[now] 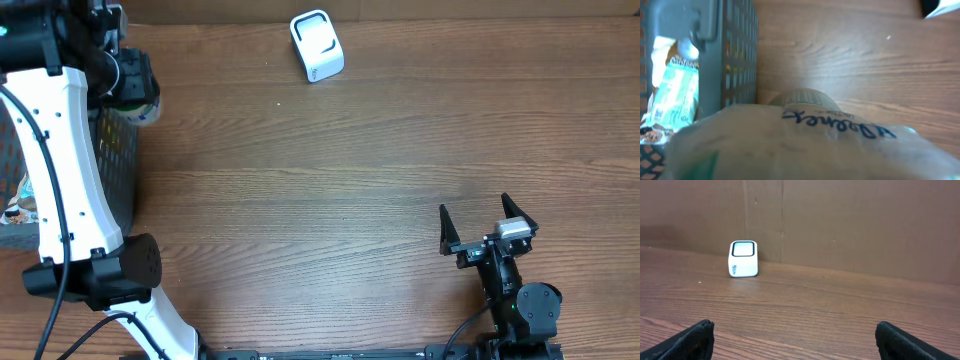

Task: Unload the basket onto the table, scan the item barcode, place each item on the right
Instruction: 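Lift the tissue pack out and carry it toward the scanner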

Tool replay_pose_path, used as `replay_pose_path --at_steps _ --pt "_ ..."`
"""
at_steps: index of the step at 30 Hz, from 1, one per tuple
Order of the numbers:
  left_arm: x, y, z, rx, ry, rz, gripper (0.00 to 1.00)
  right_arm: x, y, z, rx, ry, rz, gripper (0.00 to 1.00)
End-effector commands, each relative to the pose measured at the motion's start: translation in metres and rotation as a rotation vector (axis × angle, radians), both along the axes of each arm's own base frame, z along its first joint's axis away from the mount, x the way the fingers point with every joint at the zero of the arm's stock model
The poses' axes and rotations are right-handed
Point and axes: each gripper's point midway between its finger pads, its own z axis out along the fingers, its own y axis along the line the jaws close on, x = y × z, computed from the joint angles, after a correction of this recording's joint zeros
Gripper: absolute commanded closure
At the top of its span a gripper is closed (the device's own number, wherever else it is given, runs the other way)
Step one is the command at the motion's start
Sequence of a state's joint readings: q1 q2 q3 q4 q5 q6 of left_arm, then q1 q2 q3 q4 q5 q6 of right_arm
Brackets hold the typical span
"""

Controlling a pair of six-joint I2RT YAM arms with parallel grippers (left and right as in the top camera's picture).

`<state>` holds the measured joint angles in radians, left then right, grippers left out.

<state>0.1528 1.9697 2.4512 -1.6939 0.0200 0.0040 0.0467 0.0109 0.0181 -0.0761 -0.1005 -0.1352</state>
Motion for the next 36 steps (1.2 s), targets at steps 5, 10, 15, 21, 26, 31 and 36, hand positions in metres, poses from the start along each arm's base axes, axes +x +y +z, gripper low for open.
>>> replay_pose_path --at_steps 5,10,15,21,26,31,36 --pt "-0.010 0.024 0.004 0.118 0.014 0.065 0.63 0.000 0.002 -0.003 -0.004 0.000 0.010 0.00" --pt "-0.014 0.042 0.007 0.216 0.028 0.103 0.63 0.000 0.002 -0.003 -0.004 0.000 0.010 0.00" --pt "-0.014 0.042 0.007 0.210 0.027 0.101 0.63 0.000 0.002 -0.003 -0.004 0.000 0.010 0.00" --pt "-0.015 0.045 0.008 0.228 0.031 0.098 0.64 0.000 0.002 -0.003 -0.004 0.000 0.010 0.00" --pt "-0.017 0.051 0.009 0.262 0.037 0.111 0.64 0.000 0.002 -0.003 -0.004 0.000 0.010 0.00" --pt "-0.017 0.053 0.009 0.270 0.038 0.119 0.63 0.000 0.002 -0.003 -0.004 0.000 0.010 0.00" --pt "-0.012 0.033 0.005 0.154 0.020 0.076 0.63 0.000 0.002 -0.003 -0.004 0.000 0.010 0.00"
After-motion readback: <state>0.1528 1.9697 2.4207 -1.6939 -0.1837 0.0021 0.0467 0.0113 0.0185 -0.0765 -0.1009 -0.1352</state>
